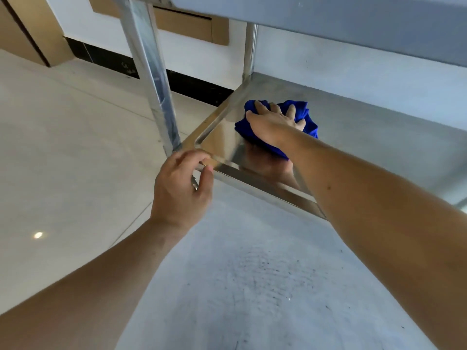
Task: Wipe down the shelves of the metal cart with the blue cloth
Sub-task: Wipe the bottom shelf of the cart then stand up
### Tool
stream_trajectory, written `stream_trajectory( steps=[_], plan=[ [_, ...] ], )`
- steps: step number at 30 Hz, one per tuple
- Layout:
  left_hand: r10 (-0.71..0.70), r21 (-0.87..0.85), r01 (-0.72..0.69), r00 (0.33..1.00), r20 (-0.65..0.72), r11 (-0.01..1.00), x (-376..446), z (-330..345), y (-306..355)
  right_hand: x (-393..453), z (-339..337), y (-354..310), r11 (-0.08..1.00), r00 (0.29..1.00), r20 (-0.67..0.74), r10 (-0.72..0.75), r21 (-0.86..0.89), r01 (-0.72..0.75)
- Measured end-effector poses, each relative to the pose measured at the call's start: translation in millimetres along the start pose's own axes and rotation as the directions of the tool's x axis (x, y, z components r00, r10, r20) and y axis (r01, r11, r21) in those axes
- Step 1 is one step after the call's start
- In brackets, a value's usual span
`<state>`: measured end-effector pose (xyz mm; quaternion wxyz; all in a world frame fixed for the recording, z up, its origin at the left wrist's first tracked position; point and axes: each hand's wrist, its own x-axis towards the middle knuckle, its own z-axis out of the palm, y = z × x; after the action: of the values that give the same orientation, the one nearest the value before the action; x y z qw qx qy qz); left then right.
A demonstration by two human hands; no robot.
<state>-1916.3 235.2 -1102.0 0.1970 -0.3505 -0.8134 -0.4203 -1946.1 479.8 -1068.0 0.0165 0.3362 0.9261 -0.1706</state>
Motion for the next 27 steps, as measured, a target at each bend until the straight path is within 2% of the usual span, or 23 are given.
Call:
stream_trajectory(
  steps=[3, 4, 6, 7, 9, 12, 16, 20, 23, 27],
  plan=[
    [-0.107, -0.07, 0.109, 0.994, 0.023, 0.992, -4, -8, -4, -23, 8, -17, 0.991, 0.991, 0.035, -0.131, 0.036, 0.13],
    [-0.215, -0.166, 0.218, 0.976, 0.039, 0.962, -3, -9, -4, -33, 11, -24, 0.984, 0.984, 0.044, -0.173, 0.038, 0.172],
    [-0.488, -0.404, 0.488, 0.866, 0.11, 0.774, 4, -14, -3, -51, 16, -42, 0.968, 0.966, 0.066, -0.249, 0.025, 0.248],
    [-0.585, -0.483, 0.573, 0.798, 0.144, 0.662, 8, -17, -3, -61, 19, -53, 0.958, 0.954, 0.08, -0.288, 0.008, 0.288],
    [-0.671, -0.534, 0.637, 0.723, 0.164, 0.556, 12, -24, -2, -81, 29, -71, 0.936, 0.934, 0.092, -0.346, -0.04, 0.351],
    [-0.697, -0.482, 0.633, 0.715, 0.062, 0.606, 11, -29, 0, -107, 43, -83, 0.925, 0.929, 0.04, -0.369, -0.085, 0.371],
    [-0.68, -0.167, 0.661, 0.726, -0.1, 0.731, 18, -35, 12, -131, 48, -65, 0.878, 0.899, -0.075, -0.431, -0.263, 0.4],
    [-0.528, -0.022, 0.528, 0.849, -0.009, 0.849, 25, -30, 44, -151, 47, -19, 0.824, 0.872, -0.073, -0.484, -0.372, 0.426],
    [-0.479, -0.061, 0.485, 0.873, 0.091, 0.872, 35, -21, 74, -167, 39, 24, 0.814, 0.874, -0.077, -0.48, -0.409, 0.411],
    [-0.39, -0.075, 0.404, 0.908, 0.154, 0.912, 37, 1, 119, -196, 25, 87, 0.829, 0.883, -0.093, -0.46, -0.4, 0.39]
  ],
)
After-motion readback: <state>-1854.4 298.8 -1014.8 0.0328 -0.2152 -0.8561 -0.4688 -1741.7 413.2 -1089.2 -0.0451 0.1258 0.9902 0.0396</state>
